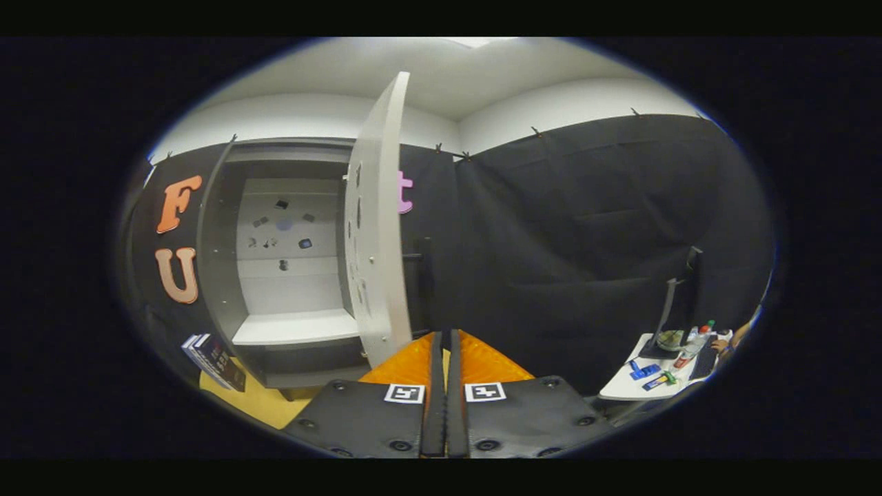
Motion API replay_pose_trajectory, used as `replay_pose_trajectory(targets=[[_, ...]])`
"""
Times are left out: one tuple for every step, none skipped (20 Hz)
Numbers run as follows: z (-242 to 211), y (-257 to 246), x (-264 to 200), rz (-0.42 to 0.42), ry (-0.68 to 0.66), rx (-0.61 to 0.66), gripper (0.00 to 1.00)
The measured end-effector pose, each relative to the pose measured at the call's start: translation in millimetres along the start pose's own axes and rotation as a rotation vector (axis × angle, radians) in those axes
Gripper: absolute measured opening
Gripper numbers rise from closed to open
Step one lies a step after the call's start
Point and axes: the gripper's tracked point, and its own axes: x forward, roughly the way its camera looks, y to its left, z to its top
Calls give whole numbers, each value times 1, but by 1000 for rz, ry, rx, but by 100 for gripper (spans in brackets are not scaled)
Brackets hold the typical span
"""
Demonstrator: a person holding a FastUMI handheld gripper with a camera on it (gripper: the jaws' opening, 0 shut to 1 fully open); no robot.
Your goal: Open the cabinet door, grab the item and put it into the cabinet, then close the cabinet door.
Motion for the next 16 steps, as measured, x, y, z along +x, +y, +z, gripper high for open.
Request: replay_pose_trajectory(targets=[[-1, 1, -2, 7, 1, 1, 8], [-3, 4, -4, 20, 3, -1, 8], [-5, 8, -9, 39, 8, -5, 13], [-11, 17, -12, 61, 14, -8, 19], [-19, 27, -11, 86, 26, -11, 24], [-30, 36, -11, 113, 42, -12, 30], [-42, 47, -10, 137, 64, -9, 35], [-56, 59, -9, 168, 91, 1, 41], [-69, 76, -10, 201, 118, 11, 46], [-81, 89, -9, 224, 140, 16, 52], [-94, 102, -7, 245, 159, 15, 57], [-109, 114, -5, 268, 180, 6, 63], [-124, 122, -2, 281, 204, -9, 68], [-138, 126, 3, 285, 218, -27, 74], [-150, 131, 5, 292, 230, -42, 77], [-161, 137, 6, 302, 243, -53, 77]])
